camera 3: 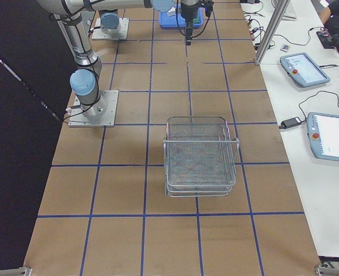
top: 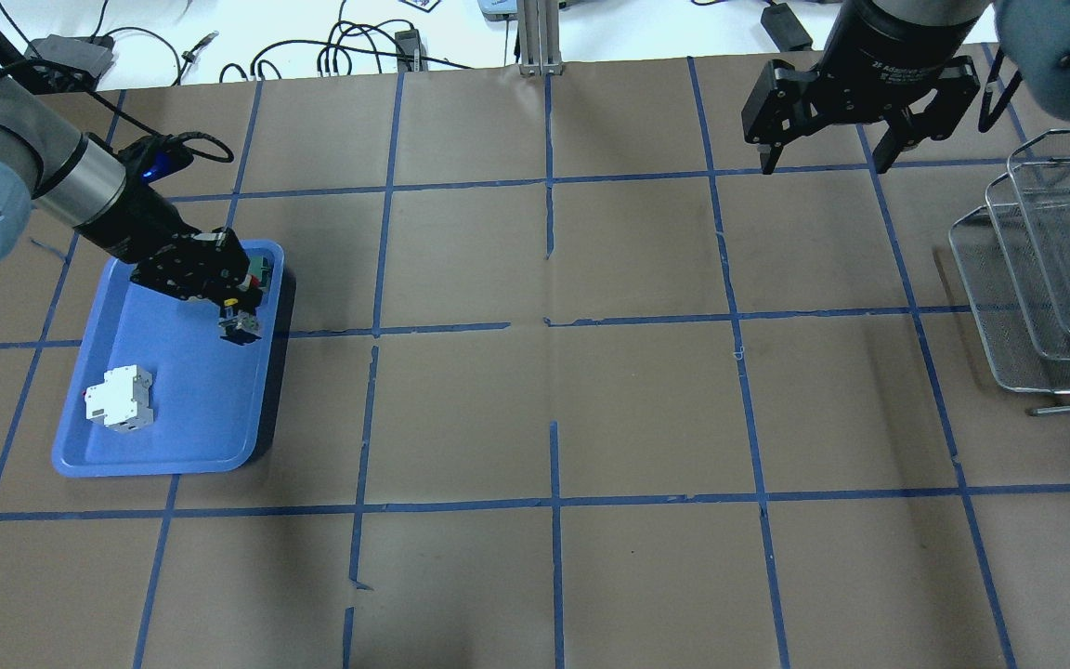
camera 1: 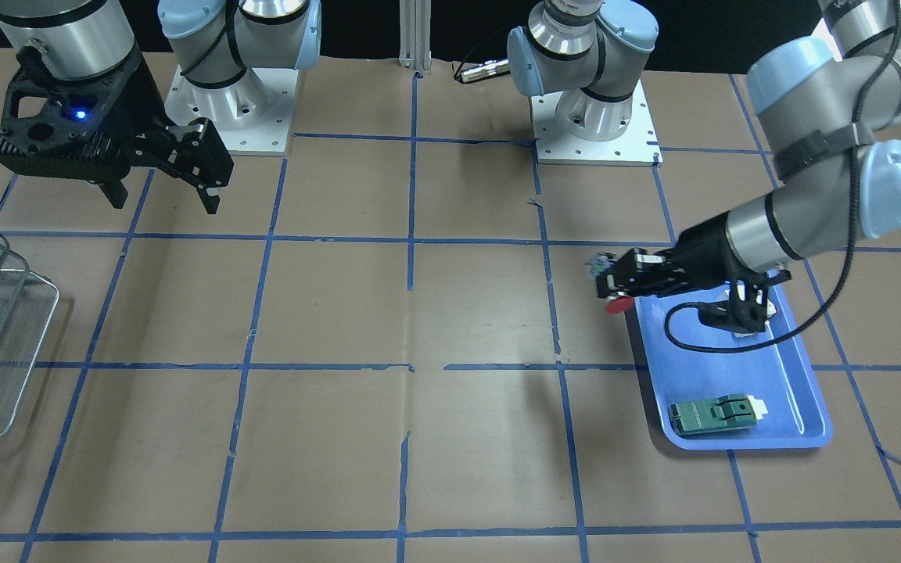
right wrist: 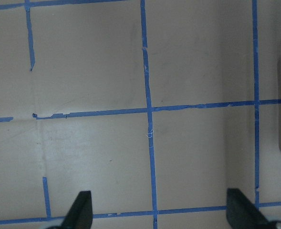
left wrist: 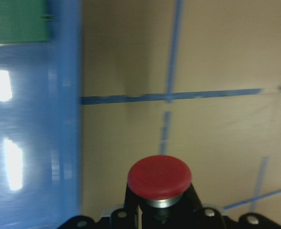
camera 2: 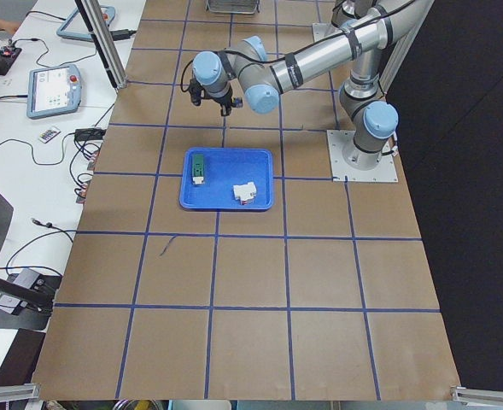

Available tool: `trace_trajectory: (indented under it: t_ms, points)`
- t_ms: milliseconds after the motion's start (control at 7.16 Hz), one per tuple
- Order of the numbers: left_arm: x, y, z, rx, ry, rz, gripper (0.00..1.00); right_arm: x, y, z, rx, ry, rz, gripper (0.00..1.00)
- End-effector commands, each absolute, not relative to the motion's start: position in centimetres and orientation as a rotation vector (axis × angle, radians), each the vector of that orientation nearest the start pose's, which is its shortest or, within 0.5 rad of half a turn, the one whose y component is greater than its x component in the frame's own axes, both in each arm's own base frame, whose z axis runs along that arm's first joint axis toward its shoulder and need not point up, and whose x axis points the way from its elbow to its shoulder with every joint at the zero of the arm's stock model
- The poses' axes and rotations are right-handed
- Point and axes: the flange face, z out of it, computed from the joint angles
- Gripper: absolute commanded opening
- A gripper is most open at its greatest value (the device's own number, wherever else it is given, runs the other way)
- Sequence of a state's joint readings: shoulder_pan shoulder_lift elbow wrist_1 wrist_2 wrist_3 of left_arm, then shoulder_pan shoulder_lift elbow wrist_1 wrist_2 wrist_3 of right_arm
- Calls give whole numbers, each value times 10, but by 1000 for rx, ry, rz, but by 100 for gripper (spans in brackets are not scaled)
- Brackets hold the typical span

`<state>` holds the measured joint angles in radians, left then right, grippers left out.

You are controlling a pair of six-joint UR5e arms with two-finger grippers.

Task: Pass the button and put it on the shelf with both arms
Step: 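Carry the red button toward table center with the left gripper while the right gripper approaches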

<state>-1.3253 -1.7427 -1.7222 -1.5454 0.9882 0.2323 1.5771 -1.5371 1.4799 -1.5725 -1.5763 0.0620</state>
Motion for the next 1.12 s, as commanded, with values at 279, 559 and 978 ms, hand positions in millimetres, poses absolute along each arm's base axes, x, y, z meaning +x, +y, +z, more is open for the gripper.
trace_trajectory:
  t_ms: [279, 559, 978]
  points:
    - [-203, -540, 407, 170, -1833, -153, 0, 51, -530, 521, 279, 2939, -107, 100]
    - [-229, -533, 408, 107, -1658, -113, 0, 12, -527, 516, 418, 2796, -14, 100]
    - [-230, -534, 375, 142, -1555, -130, 0, 7, -500, 508, 515, 2408, 266, 100]
